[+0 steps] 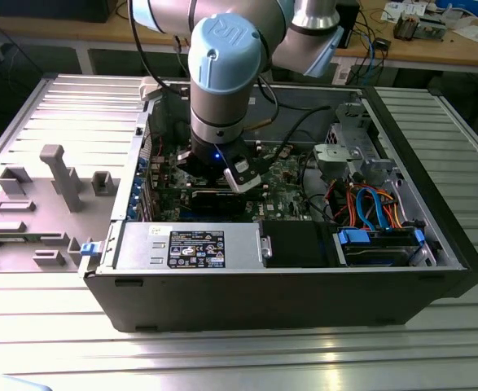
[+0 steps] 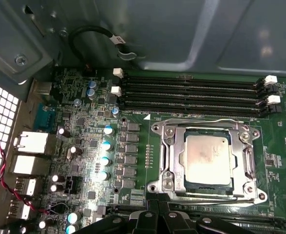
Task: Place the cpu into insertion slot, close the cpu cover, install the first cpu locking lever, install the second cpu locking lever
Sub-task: 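Install the second cpu locking lever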
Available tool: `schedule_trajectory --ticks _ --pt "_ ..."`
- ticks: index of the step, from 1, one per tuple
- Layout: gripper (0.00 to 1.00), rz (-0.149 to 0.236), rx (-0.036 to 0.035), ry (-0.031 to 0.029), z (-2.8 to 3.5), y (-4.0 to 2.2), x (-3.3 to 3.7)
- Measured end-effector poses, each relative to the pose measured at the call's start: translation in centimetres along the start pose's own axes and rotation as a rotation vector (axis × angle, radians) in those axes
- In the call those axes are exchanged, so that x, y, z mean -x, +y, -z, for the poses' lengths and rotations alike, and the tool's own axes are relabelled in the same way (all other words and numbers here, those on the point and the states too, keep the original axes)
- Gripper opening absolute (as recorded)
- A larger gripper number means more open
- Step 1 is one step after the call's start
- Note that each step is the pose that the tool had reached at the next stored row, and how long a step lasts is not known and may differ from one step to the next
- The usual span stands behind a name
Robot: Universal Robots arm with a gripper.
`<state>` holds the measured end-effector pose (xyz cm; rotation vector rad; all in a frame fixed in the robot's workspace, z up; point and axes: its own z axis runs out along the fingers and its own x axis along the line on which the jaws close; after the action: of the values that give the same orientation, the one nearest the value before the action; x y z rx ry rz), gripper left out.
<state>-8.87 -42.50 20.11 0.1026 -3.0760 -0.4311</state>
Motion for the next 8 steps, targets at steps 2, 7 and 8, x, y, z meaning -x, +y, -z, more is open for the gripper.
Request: schedule_trajectory --ticks 2,7,8 --pt "0.11 0.000 0.0003 0.0001 -0.09 0.12 -0.03" --pt "0.11 0.000 0.0032 -0.0001 -0.33 0.29 0.00" --pt "0.11 0.000 0.0036 -0.0002 -0.39 0.31 0.00"
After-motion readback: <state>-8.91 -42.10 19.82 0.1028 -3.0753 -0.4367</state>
